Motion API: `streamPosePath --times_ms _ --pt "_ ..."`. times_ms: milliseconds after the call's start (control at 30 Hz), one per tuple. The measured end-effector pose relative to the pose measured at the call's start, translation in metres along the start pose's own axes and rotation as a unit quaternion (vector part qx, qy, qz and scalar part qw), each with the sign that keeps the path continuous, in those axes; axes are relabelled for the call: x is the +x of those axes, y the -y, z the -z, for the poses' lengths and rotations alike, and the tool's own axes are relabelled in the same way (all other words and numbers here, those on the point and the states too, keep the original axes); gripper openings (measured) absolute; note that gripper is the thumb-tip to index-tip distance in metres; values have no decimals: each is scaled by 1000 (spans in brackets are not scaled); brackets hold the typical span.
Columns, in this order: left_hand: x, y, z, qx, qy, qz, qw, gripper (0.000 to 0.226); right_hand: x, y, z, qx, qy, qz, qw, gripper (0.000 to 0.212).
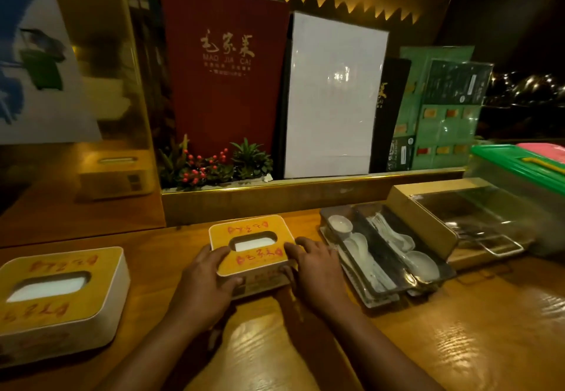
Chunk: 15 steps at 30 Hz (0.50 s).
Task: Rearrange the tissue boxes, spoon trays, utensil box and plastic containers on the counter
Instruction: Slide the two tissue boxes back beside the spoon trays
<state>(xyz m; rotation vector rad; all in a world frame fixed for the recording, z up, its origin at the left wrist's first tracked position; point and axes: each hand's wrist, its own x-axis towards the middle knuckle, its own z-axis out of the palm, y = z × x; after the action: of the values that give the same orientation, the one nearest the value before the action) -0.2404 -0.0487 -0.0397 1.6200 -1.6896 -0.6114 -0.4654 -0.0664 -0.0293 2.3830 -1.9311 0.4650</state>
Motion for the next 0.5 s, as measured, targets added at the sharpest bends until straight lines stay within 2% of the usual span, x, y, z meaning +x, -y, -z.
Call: streamPosePath --times_ms 233,500 --pt "41 -37 -51 -40 18 -10 999 69 18 -61 -1 5 -6 -44 999 54" --pt "63 -56 -84 -55 4 2 998 69 34 -98 -8 31 1 -64 997 56"
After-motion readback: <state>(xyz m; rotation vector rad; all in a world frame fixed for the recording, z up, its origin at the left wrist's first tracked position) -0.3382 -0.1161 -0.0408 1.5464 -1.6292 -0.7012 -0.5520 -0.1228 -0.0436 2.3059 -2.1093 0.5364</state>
